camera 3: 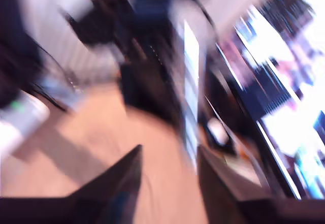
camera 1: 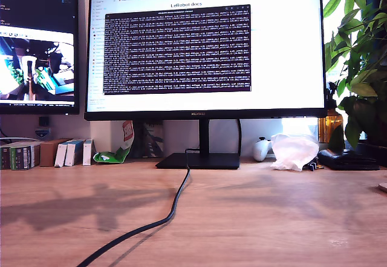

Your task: Pick the metallic laser pointer with your right arm, pass it to your left arm, then place it down to the left side of the table

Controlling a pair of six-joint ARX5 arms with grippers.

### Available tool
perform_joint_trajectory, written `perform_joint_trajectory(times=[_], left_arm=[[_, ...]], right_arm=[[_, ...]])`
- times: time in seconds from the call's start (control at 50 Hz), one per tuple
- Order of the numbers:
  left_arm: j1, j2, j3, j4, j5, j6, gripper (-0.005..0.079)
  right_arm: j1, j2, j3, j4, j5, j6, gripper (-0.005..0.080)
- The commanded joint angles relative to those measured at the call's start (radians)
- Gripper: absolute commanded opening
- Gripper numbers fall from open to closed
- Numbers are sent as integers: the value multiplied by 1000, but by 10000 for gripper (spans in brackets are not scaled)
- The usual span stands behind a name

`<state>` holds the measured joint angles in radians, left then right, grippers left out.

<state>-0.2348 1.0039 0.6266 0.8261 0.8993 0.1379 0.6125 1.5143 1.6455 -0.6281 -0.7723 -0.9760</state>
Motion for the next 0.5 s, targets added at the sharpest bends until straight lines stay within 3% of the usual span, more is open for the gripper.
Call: perform_joint_trajectory(times=[0.0,0.04,0.32,0.48], left_arm=[[10,-2,16,7,12,-3,-21],[17,-3,16,5,13,-3,-21],[45,-4,16,-38,13,-7,-21],[45,-4,16,-61,12,-7,-21]], right_arm=[[-29,-5,-3,2,40,60,55],[-49,-5,-3,1,69,98,-20],[-212,-5,-3,-13,284,375,-11],[-301,-5,-3,-11,494,513,-11]])
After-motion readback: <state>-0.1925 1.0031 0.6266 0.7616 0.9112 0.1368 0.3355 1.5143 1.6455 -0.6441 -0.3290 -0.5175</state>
